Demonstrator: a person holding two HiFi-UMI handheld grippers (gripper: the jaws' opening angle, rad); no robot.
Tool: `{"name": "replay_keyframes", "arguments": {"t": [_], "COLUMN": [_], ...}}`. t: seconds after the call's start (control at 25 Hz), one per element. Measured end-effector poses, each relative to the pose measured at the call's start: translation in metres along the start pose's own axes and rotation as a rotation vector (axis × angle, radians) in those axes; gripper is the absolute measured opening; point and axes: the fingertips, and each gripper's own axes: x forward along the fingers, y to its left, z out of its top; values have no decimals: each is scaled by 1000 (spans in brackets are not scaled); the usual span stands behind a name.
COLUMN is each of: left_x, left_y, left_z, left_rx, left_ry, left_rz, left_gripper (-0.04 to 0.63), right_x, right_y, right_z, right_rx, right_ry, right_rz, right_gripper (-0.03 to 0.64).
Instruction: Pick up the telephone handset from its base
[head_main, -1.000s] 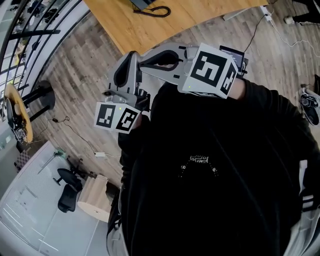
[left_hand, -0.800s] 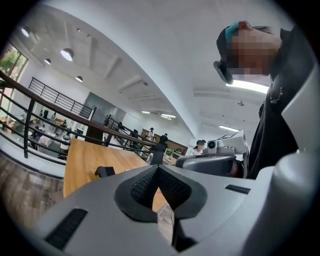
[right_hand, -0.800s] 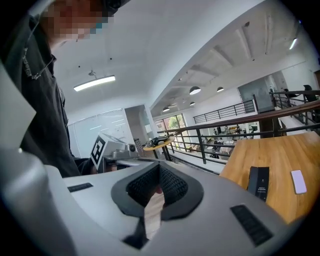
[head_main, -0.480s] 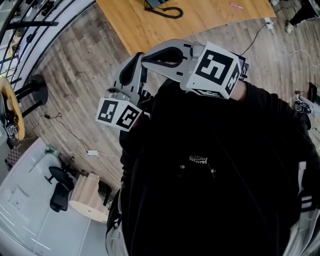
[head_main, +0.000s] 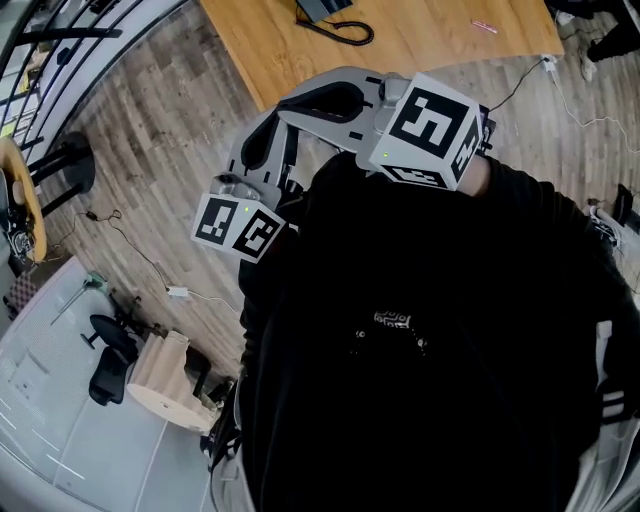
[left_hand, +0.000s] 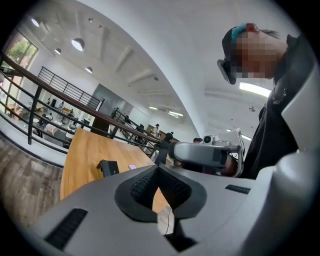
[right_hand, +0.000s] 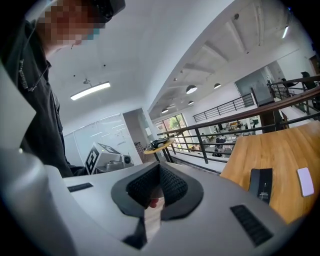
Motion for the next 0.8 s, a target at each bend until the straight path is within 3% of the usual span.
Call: {"name": "replay_keyframes", "arguments": {"t": [0.36, 0.8], "left_x": [44, 101], "left_y": [11, 10], "left_z": [19, 34], "left_rx": [-26, -35], "left_ry": [-36, -13], "left_rz": [75, 129], "left_gripper": [-2, -2], "right_x": [-7, -32], "right_y": [-44, -98], "right_z": [30, 49], "right_rx": [-35, -5], "right_ry": [-1, -10], "right_rz": [84, 133], "right_gripper": [18, 18]}}
